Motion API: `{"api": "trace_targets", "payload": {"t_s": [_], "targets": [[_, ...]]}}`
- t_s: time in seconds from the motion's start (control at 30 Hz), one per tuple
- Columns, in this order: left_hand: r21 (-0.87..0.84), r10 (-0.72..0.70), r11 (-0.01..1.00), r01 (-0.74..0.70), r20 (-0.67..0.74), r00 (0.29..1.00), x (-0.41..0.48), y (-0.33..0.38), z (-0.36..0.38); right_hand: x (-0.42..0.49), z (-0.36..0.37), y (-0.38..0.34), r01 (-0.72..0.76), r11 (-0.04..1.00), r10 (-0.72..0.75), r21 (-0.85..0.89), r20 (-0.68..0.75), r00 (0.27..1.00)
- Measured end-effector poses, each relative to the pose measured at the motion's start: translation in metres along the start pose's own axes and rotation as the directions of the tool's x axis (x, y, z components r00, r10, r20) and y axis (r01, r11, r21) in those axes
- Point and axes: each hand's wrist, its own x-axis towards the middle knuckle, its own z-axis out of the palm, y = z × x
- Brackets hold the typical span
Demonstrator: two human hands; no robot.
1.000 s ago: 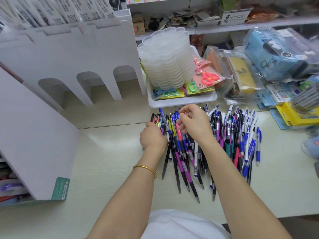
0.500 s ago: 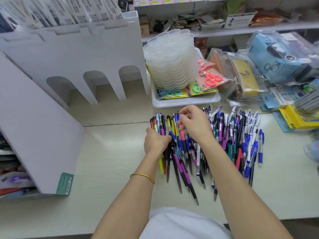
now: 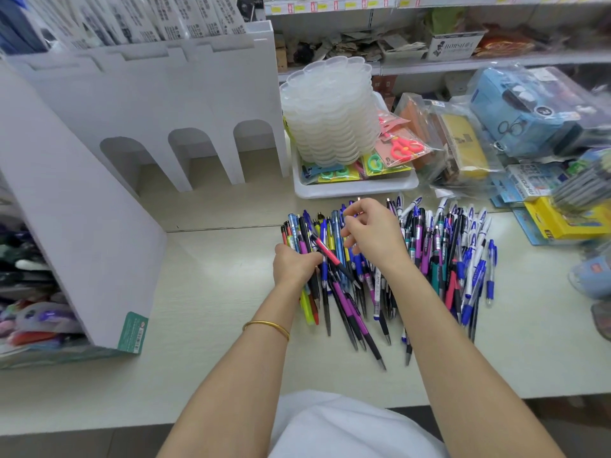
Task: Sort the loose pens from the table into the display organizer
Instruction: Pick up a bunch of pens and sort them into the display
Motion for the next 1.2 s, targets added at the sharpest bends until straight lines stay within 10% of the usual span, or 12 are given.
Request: {"api": "trace_targets", "payload": {"t_s": [1.2], "targets": [[-0.113, -0.033, 0.993, 0.028, -0.039, 0.999, -0.016, -0.019, -0.017, -0.029, 0.016, -0.001, -0.018, 0.997, 0.020, -0.069, 0.035, 0.999]]}}
